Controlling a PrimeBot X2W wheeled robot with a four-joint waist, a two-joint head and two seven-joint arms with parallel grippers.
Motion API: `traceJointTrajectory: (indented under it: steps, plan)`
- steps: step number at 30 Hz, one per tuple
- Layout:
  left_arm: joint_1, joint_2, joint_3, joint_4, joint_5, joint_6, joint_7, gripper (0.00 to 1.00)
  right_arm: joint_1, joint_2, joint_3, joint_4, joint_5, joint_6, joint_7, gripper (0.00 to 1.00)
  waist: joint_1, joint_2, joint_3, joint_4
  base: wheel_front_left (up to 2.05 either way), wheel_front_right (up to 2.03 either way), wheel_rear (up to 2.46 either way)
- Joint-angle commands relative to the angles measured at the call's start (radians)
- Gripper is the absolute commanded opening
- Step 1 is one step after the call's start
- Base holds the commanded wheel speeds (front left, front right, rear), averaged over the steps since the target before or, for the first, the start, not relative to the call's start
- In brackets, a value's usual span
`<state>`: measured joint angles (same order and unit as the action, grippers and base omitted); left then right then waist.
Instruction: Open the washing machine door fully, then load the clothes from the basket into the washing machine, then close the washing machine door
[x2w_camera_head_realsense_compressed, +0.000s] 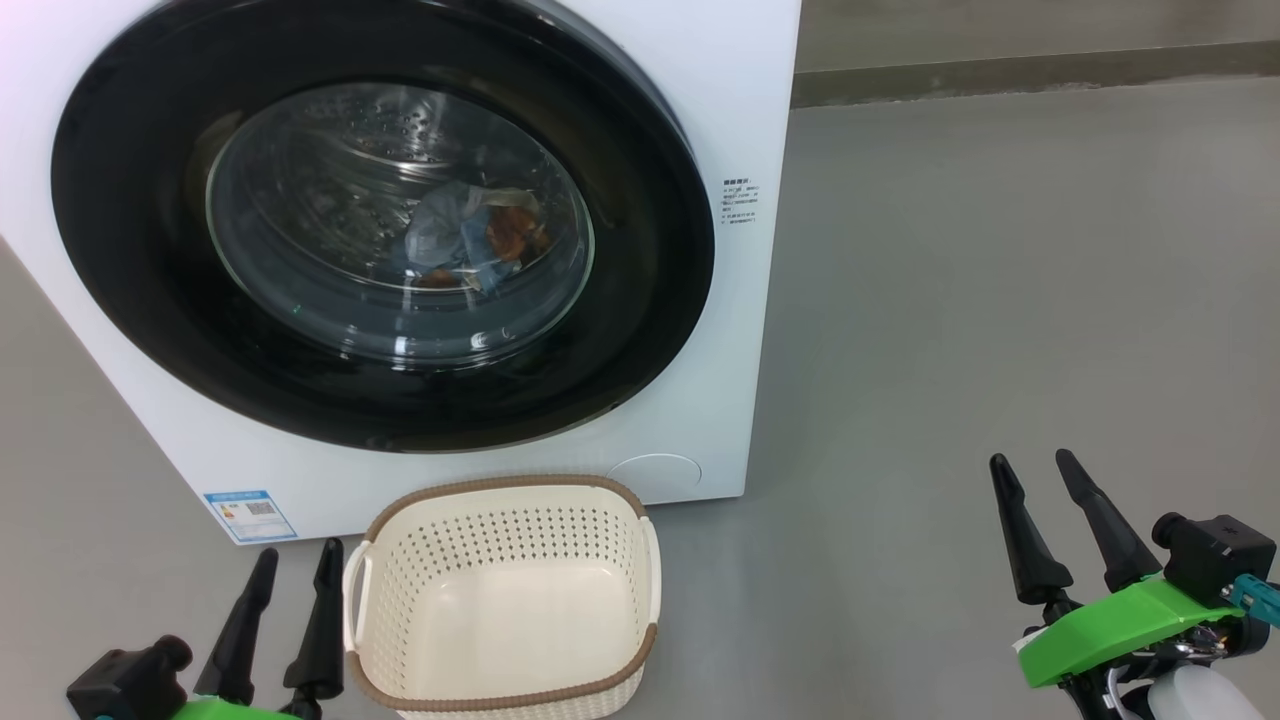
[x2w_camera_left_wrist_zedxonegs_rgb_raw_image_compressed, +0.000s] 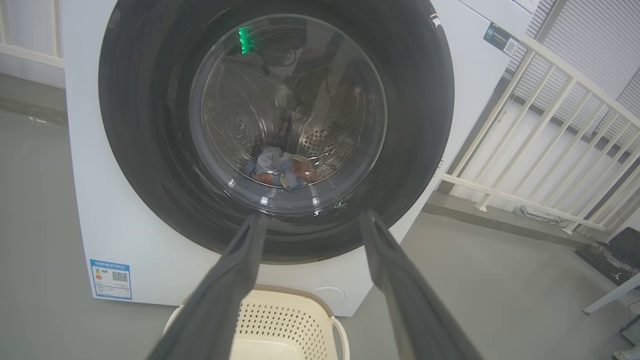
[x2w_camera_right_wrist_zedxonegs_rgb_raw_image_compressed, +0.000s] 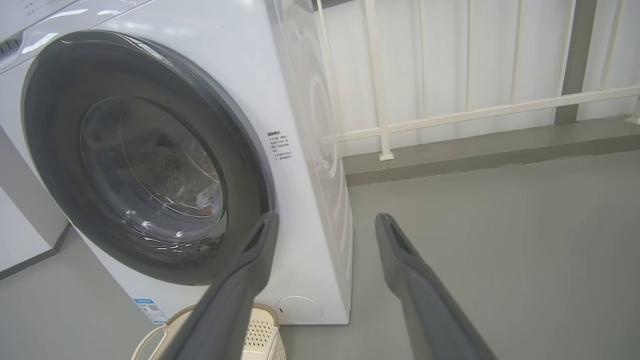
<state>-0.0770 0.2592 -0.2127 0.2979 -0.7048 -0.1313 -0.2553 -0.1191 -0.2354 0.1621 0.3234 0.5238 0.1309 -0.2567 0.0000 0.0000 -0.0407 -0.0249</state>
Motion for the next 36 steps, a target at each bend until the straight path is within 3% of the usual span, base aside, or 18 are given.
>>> traceJointTrajectory:
  steps: [1,23,24,36]
  plan:
    - [-0.04,0.027,0.033,-0.016,-0.007,0.001,-0.006,1.0,-0.018,-0.011,0.02,-0.019,-0.02,0.0,-0.005,1.0,0.0,0.0,0.0,0.0,0.0,0.0,0.0]
    - [-0.039,0.026,0.03,-0.018,-0.02,0.001,-0.006,1.0,-0.018,-0.007,0.027,-0.016,-0.02,0.0,-0.005,1.0,0.0,0.0,0.003,-0.001,0.0,0.0,0.0]
    - [0.001,-0.001,-0.003,0.003,-0.009,0.0,0.0,0.0,0.001,0.006,0.006,0.008,0.0,0.0,0.0,0.0,0.0,0.0,0.003,-0.001,0.0,0.0,0.0]
    - [0.021,-0.042,0.009,0.031,-0.07,0.0,0.025,0.0,0.03,0.043,-0.007,0.04,0.077,0.0,0.025,0.0,0.0016,0.0,0.004,0.001,0.0,0.0,0.0]
